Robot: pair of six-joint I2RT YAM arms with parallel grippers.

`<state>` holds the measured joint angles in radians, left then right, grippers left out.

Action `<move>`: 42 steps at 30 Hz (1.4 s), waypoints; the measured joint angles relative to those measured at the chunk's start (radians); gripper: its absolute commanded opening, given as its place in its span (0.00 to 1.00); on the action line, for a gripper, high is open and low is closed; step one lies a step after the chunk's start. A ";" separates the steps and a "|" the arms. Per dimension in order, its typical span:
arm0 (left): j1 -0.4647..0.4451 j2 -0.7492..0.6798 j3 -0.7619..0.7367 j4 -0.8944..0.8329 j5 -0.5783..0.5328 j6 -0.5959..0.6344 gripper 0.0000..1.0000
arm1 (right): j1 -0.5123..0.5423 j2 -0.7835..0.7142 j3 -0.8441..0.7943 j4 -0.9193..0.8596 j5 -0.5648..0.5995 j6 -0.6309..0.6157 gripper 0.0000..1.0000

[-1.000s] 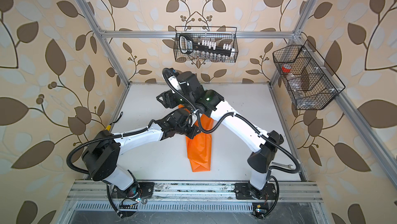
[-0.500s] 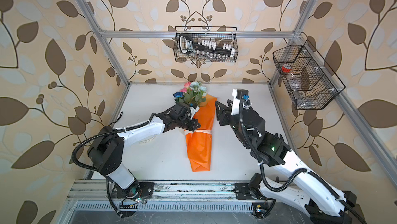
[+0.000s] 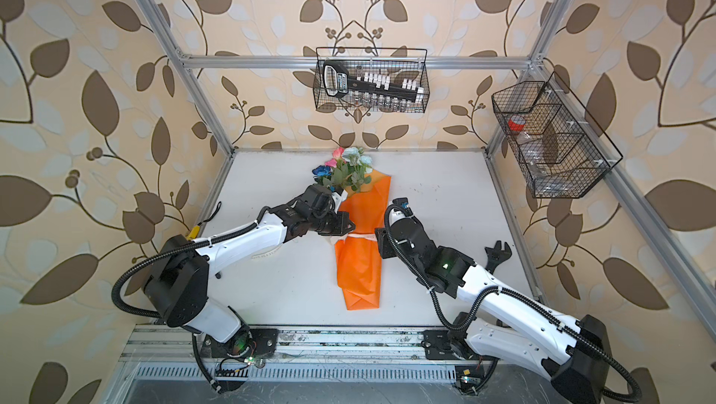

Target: Tie the bouquet of fake flowers

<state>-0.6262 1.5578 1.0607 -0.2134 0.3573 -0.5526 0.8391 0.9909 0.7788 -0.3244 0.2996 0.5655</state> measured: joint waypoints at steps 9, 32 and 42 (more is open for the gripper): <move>0.065 0.033 0.045 -0.032 0.026 -0.055 0.00 | 0.278 0.148 -0.026 0.159 -0.018 -0.100 0.59; 0.114 0.139 0.189 -0.195 0.104 -0.022 0.00 | 0.329 1.051 0.611 0.267 -0.068 -0.657 0.70; 0.143 0.154 0.217 -0.237 0.127 0.021 0.00 | 0.321 0.980 0.477 0.375 -0.075 -0.812 0.67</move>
<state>-0.4831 1.7123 1.2774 -0.4500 0.4839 -0.5316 1.1603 1.9705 1.2556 0.0509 0.2245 -0.2462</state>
